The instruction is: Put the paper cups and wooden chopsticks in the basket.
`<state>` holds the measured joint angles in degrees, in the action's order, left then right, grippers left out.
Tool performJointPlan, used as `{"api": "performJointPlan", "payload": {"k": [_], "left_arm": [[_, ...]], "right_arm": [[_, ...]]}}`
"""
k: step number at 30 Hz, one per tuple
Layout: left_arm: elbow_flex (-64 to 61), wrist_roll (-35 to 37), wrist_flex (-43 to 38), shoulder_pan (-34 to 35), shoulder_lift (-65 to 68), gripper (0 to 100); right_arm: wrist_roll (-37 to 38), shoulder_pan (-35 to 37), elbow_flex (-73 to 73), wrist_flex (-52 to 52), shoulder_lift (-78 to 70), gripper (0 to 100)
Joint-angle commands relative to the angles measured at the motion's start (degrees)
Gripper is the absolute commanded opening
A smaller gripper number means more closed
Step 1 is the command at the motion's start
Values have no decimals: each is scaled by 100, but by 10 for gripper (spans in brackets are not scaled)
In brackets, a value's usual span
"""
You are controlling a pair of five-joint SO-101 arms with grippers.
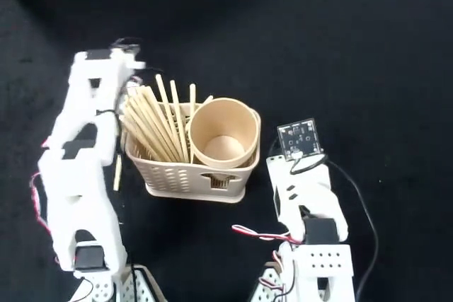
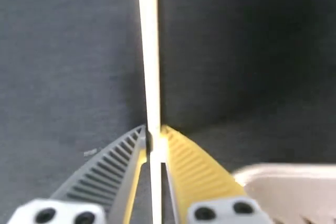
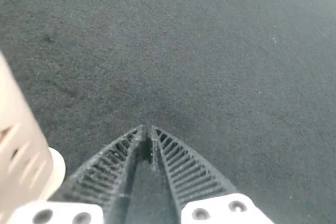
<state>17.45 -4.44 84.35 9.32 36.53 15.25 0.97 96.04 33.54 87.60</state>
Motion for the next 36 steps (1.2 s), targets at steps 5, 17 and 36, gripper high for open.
{"api": "performJointPlan", "payload": {"k": [5,17,36], "left_arm": [[-207,202,88,840,-1284,27],[-857,2233,88,1578,-5310,28],[-6624,1785,-4141,-1604,-13785,29]], "right_arm": [[35,9,-312,18,57,13],[35,18,-312,18,57,13],[35,35,-295,26,57,13]]}}
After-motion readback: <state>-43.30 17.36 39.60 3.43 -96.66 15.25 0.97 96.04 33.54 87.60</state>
